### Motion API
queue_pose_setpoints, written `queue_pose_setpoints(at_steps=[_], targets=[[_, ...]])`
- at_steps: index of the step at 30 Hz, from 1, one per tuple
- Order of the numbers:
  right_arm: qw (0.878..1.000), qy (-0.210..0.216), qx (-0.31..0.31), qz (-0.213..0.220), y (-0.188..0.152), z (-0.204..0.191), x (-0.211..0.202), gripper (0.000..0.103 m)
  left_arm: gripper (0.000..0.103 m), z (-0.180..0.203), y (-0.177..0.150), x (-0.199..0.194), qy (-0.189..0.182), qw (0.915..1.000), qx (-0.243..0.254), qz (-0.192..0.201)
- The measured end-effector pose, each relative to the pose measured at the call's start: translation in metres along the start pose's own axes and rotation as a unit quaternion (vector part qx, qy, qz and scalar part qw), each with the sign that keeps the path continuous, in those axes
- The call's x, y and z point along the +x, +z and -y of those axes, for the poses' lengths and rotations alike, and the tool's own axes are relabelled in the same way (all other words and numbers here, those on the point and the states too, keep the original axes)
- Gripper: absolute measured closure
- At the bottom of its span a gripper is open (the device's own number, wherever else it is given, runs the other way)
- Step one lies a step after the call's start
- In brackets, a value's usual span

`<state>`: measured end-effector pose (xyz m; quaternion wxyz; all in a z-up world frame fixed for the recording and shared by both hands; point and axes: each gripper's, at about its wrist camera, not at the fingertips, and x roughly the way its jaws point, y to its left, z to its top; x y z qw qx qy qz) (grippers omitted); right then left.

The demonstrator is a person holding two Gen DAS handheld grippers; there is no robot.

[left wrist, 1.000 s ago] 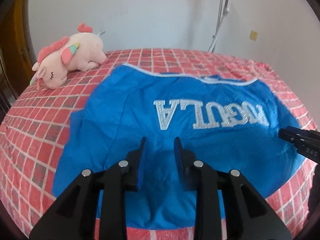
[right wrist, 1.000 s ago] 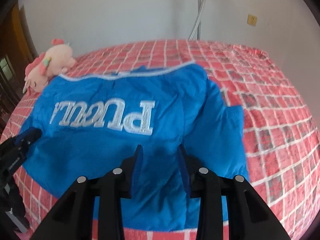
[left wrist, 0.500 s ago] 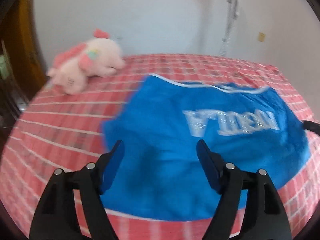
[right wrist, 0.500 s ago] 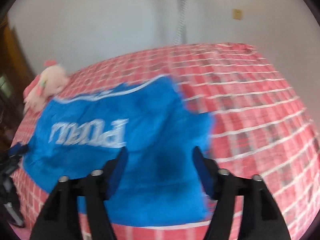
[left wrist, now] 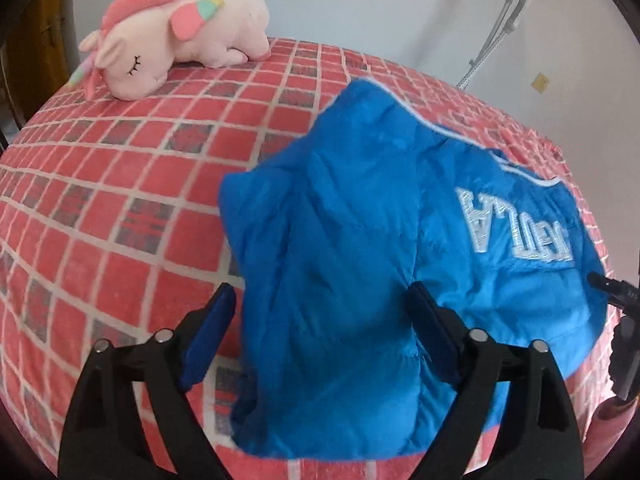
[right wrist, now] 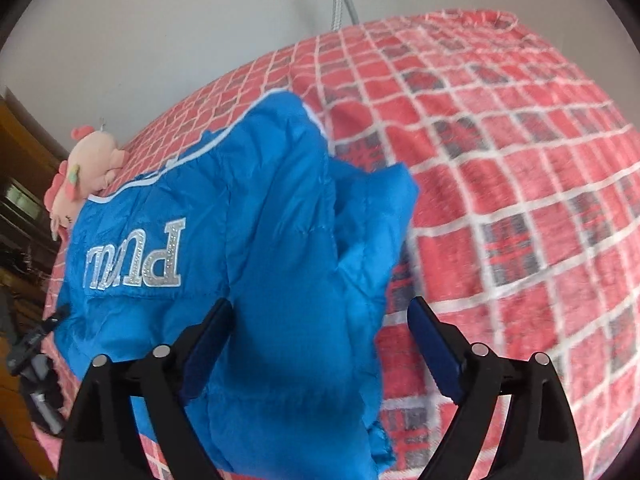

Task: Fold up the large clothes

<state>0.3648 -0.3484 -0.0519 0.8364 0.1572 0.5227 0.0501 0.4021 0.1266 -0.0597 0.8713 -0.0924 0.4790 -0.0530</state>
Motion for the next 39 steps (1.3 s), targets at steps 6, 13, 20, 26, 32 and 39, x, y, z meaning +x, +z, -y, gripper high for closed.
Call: queue_pose_setpoints(at_steps=[6,13,20,26,32,39], targets=[[0.999,0.027,0.000,-0.018,0.002,0.000,0.029,0.006,0.013,0.000,-0.003,0.016,-0.026,0.9994,-0.021,0.004],[0.999,0.035,-0.027,0.006,0.002,-0.023,0.021,0.051,0.069,0.028,-0.006,-0.001,0.002,0.9987,0.012,0.050],[0.996,0.060,-0.024,0.054,0.001,-0.035,-0.022,0.075,0.089,0.043,-0.006,-0.045,-0.014,0.9942,0.017,0.105],[0.993,0.067,-0.052,0.087,-0.011,-0.054,-0.072,0.076,0.089,0.059,-0.010,-0.092,-0.032,0.9884,0.026,0.146],[0.989,0.079,-0.075,0.104,-0.042,-0.061,-0.121,0.077,0.090,0.062,-0.045,-0.138,-0.045,0.9861,0.046,0.153],[0.987,0.097,-0.087,0.096,-0.114,-0.047,-0.154,0.076,0.089,0.040,-0.118,-0.174,-0.065,0.9878,0.050,0.132]])
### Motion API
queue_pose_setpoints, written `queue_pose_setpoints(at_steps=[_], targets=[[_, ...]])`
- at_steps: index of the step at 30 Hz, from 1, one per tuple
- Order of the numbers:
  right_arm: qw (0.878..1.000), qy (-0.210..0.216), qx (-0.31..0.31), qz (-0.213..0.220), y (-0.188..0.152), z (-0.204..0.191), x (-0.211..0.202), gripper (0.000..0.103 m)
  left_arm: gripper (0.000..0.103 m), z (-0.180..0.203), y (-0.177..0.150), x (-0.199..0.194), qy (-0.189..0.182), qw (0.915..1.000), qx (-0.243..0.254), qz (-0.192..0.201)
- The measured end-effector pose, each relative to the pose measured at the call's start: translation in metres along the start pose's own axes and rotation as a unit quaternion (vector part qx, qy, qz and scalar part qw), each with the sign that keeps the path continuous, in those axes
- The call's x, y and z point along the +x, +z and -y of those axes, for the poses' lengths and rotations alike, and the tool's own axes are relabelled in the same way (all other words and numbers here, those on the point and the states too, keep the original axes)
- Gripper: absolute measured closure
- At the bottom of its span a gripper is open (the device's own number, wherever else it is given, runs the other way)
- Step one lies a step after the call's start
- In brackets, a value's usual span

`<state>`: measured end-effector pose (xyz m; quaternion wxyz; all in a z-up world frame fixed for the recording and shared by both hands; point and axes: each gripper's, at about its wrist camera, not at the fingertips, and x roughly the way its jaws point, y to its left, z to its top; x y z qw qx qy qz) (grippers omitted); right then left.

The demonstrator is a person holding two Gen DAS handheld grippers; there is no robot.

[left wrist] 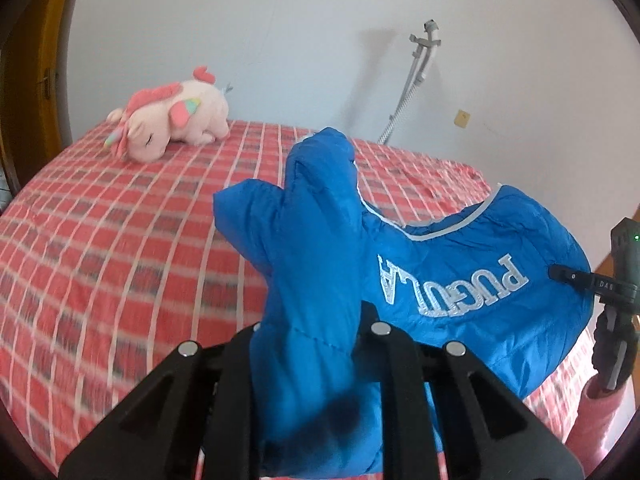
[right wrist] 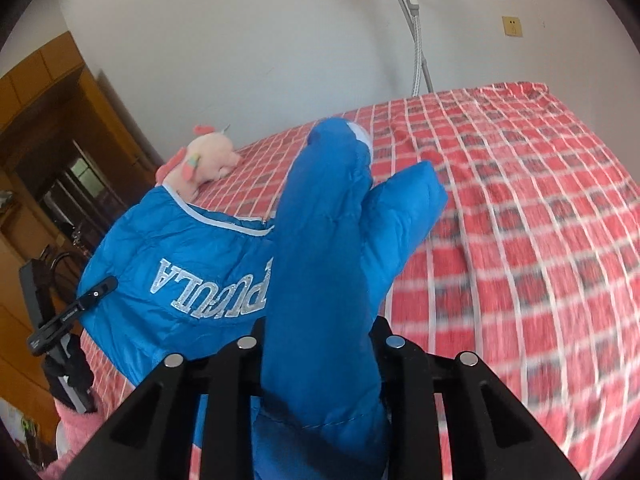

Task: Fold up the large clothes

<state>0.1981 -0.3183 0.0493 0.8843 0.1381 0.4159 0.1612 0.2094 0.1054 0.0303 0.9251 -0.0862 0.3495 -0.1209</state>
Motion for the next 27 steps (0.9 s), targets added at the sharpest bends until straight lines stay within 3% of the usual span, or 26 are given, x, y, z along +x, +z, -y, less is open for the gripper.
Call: queue_pose_setpoints(at_steps=[4,6,13,18,27], targets=[[1.000,-0.019,-0.002,-0.018,-0.036,0.000,-0.002,0.075,0.087,-0.007,-0.034,-0.001,0.014,0.9995,0.005,-0.028],[0.998,-0.054,-0.007,-0.031,-0.052,0.000,0.007,0.074,0.085,-0.010,-0.050,0.008,0.039,0.9984,0.013,-0.040],[0.993,-0.099,0.009,-0.061,-0.087,0.028,0.045,0.060,0.068,-0.025,-0.082,0.030,0.063,0.9960,0.014,-0.063],[0.992,-0.119,-0.003,-0.036,-0.098,0.025,0.051,0.056,0.063,-0.018,-0.091,0.039,0.088,0.9940,0.035,-0.055],[0.992,-0.119,0.009,-0.030,-0.097,0.023,0.028,0.054,0.060,-0.026,-0.087,0.028,0.070,0.9950,0.005,-0.071]])
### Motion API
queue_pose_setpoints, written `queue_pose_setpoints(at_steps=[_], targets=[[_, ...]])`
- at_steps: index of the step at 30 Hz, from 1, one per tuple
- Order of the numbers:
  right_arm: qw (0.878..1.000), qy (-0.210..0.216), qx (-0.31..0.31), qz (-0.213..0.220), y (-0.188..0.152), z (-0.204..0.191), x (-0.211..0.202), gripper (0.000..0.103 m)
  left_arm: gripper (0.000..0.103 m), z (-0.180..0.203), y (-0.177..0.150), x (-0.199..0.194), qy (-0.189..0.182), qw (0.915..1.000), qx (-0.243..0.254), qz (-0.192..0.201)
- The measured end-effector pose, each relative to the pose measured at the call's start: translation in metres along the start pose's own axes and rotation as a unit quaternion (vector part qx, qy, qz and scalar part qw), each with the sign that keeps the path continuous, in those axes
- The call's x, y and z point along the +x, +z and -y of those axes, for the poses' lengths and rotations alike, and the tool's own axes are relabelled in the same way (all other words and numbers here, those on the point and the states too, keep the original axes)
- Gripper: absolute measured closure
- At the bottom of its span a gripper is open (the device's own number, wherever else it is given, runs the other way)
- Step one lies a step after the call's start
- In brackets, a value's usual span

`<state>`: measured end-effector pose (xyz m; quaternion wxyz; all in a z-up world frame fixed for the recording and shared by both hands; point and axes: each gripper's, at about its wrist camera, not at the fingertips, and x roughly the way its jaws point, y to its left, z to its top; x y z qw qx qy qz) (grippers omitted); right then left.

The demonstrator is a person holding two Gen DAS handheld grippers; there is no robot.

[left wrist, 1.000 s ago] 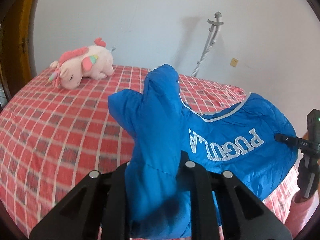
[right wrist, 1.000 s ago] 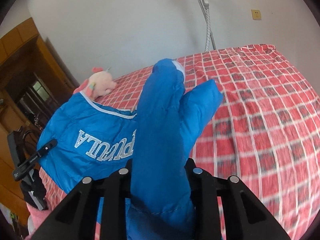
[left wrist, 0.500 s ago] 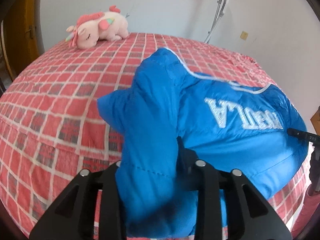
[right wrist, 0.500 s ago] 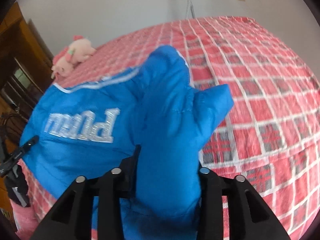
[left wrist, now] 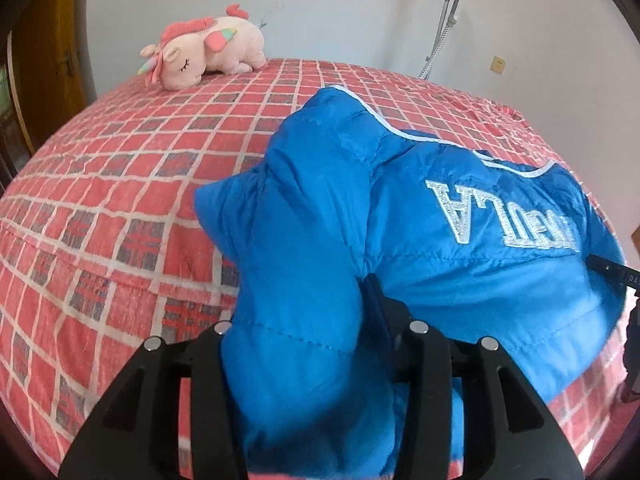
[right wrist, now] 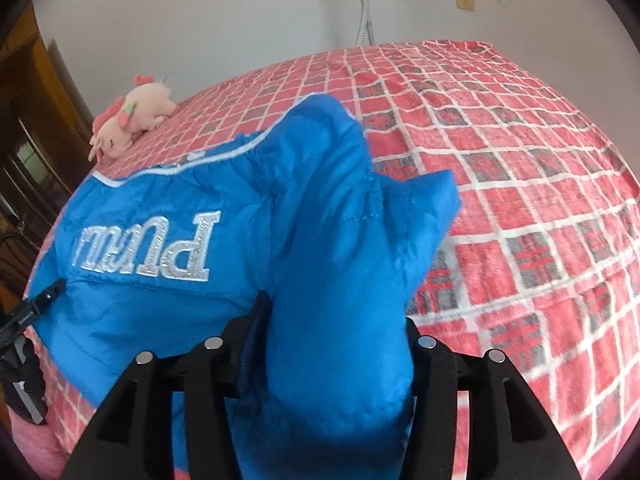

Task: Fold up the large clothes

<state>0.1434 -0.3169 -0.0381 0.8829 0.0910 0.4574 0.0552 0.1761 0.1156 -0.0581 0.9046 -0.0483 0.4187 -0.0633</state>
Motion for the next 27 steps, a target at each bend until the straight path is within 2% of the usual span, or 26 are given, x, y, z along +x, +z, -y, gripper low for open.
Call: queue_pose_setpoints(at_steps=[2,4,8,9,11,13,16,18,21,27], targets=[[1.000,0.005,-0.002,0.000,0.000,0.002,-0.010,0.054,0.058,-0.005,-0.003,-0.010,-0.015,0.9998,-0.011,-0.003],[1.000,-0.009,-0.007,0.004,-0.003,0.002,-0.023,0.052,0.058,-0.009,-0.005,-0.015,-0.027,0.9994,-0.020,-0.009],[0.999,-0.024,-0.024,0.026,-0.011,0.002,-0.049,0.052,0.055,-0.015,-0.016,-0.027,-0.030,0.9992,-0.025,-0.010],[0.999,-0.025,-0.031,0.030,-0.013,0.000,-0.053,0.054,0.055,-0.016,-0.018,-0.030,-0.034,0.9990,-0.028,-0.011],[0.998,-0.022,-0.050,0.036,-0.018,-0.007,-0.061,0.060,0.041,-0.019,-0.020,-0.036,-0.032,0.9987,-0.039,-0.011],[0.997,-0.005,-0.064,0.035,-0.023,-0.015,-0.066,0.067,0.040,-0.023,-0.020,-0.044,-0.033,0.9986,-0.042,0.004],[0.997,0.013,-0.075,0.020,-0.026,-0.021,-0.058,0.073,0.039,-0.025,-0.020,-0.049,-0.019,0.9989,-0.043,0.004],[0.997,-0.002,-0.072,0.005,-0.029,-0.020,-0.045,0.074,0.037,-0.026,-0.024,-0.050,-0.023,0.9987,-0.045,-0.003],[0.997,-0.011,-0.072,-0.013,-0.034,-0.017,-0.028,0.074,0.028,-0.030,-0.035,-0.053,-0.024,0.9980,-0.058,-0.006],[0.996,-0.030,-0.084,-0.011,-0.047,-0.021,-0.016,0.074,0.023,-0.038,-0.055,-0.050,-0.063,0.9910,-0.118,-0.012]])
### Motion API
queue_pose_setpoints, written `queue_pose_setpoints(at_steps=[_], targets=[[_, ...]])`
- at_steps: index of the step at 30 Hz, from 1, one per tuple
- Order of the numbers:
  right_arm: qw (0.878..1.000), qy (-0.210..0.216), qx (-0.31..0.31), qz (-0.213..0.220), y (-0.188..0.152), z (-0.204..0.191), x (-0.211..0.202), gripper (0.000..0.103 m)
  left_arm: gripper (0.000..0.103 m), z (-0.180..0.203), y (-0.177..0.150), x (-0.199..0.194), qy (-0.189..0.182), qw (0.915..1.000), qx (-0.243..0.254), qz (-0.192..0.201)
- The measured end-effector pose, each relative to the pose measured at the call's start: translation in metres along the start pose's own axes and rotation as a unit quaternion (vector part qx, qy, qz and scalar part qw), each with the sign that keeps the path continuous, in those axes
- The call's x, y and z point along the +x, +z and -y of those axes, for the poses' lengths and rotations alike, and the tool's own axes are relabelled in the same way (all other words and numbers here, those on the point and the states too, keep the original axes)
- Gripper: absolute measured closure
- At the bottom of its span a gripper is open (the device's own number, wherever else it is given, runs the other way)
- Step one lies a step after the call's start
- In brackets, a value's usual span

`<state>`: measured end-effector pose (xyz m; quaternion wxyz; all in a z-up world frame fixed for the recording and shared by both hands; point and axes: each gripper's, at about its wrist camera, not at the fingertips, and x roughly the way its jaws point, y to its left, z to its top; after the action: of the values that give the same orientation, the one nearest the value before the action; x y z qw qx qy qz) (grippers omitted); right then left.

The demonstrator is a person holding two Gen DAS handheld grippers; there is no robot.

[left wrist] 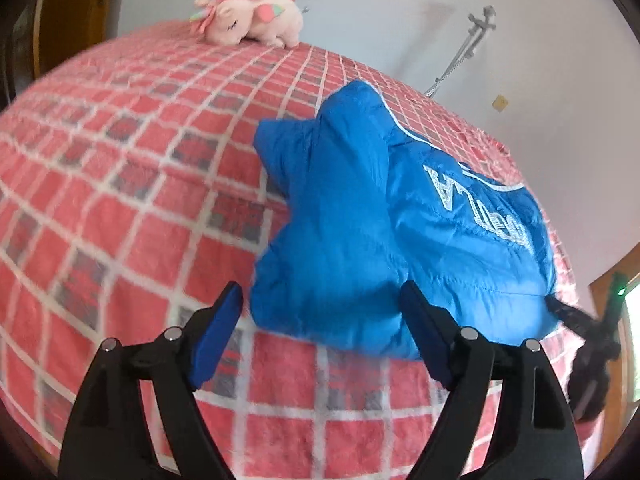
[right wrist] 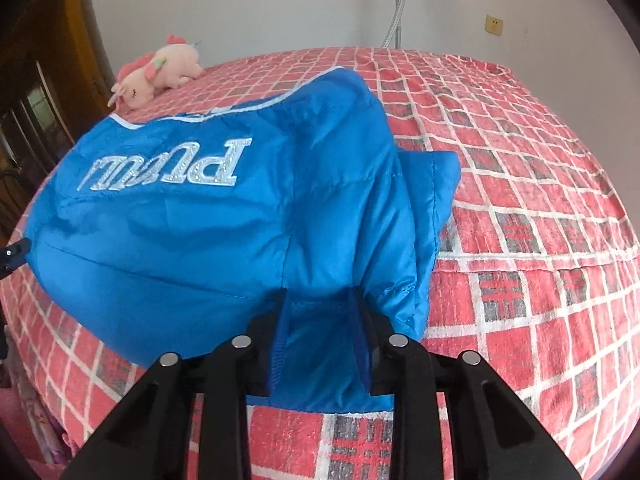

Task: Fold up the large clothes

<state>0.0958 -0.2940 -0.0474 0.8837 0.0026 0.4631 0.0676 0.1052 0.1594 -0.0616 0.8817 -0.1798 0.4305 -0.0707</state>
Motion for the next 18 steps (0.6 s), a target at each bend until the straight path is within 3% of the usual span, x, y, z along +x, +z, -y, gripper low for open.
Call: queue_pose_setpoints(at_steps=[12,15,17,18], targets=[[1.000,0.012,0.024,-0.009,0.002,0.006,0.000,0.074,0.017,-0.021,0.020,0.046,-0.071,0.9944,-0.066,-0.042],[0.999,0.015,0.027,-0.013,0.003,0.007,0.001,0.074,0.031,-0.019,0.026,0.052,-0.079,0.9941,-0.062,-0.040],[0.999,0.017,0.029,-0.016,0.004,0.008,0.001,0.074,0.052,-0.015,0.028,0.054,-0.094,0.9928,-0.058,-0.045],[0.999,0.017,0.029,-0.017,0.004,0.008,0.001,0.074,0.055,-0.013,0.028,0.053,-0.099,0.9926,-0.056,-0.044]])
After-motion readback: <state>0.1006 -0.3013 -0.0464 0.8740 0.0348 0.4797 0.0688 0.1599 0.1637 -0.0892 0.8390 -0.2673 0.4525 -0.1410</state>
